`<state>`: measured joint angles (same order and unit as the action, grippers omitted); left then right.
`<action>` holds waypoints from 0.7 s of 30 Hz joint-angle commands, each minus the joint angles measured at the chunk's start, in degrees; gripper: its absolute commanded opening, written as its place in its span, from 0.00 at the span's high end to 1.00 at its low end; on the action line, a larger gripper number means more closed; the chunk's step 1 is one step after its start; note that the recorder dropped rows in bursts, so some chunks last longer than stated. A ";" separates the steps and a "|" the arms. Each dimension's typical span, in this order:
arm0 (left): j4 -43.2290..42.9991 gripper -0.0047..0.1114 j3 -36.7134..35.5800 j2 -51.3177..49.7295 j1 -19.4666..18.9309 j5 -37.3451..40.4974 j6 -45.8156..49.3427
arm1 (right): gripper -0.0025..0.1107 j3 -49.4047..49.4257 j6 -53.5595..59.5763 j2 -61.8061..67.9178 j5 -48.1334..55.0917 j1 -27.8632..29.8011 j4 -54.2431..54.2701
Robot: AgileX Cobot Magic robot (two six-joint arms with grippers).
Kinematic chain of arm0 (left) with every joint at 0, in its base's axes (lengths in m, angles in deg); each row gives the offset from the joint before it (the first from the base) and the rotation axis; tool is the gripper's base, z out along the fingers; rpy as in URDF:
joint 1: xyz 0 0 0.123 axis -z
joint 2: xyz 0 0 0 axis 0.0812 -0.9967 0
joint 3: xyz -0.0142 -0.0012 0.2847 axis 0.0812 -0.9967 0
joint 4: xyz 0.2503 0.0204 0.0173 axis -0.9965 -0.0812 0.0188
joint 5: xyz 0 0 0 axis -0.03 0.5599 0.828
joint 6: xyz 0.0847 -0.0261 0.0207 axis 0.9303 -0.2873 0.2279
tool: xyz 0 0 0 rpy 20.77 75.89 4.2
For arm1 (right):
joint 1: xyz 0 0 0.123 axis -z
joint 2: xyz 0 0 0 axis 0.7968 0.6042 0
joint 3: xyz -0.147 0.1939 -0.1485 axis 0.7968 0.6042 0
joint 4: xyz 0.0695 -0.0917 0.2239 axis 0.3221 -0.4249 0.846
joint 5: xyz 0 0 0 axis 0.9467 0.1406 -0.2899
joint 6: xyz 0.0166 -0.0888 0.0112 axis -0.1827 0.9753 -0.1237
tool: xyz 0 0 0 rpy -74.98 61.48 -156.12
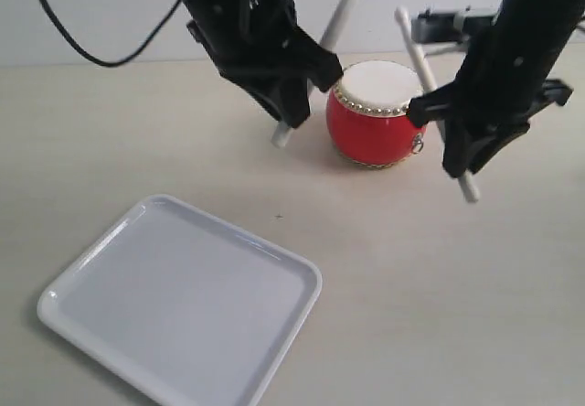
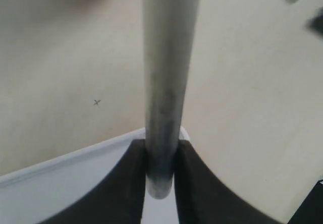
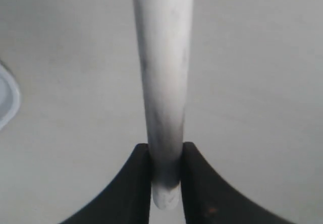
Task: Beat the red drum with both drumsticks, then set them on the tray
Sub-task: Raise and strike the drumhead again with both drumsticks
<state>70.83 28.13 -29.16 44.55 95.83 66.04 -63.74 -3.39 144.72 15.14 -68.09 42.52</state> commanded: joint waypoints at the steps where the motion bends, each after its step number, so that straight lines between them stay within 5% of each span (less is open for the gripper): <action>1: -4.04 0.96 0.08 4.28 0.06 0.04 -0.49 | 0.98 -0.20 1.14 7.79 0.13 -0.03 3.07; 8: -3.19 0.96 0.08 0.53 0.06 0.04 -0.71 | 0.98 -0.20 2.56 -0.12 0.13 0.07 0.98; 21: 2.27 0.96 2.57 -24.04 0.06 0.04 -1.11 | 0.98 -0.20 2.56 -32.07 -3.79 0.07 3.58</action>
<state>71.52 29.27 -52.24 44.55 95.81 65.88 -63.74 -1.31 115.17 12.78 -68.09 46.04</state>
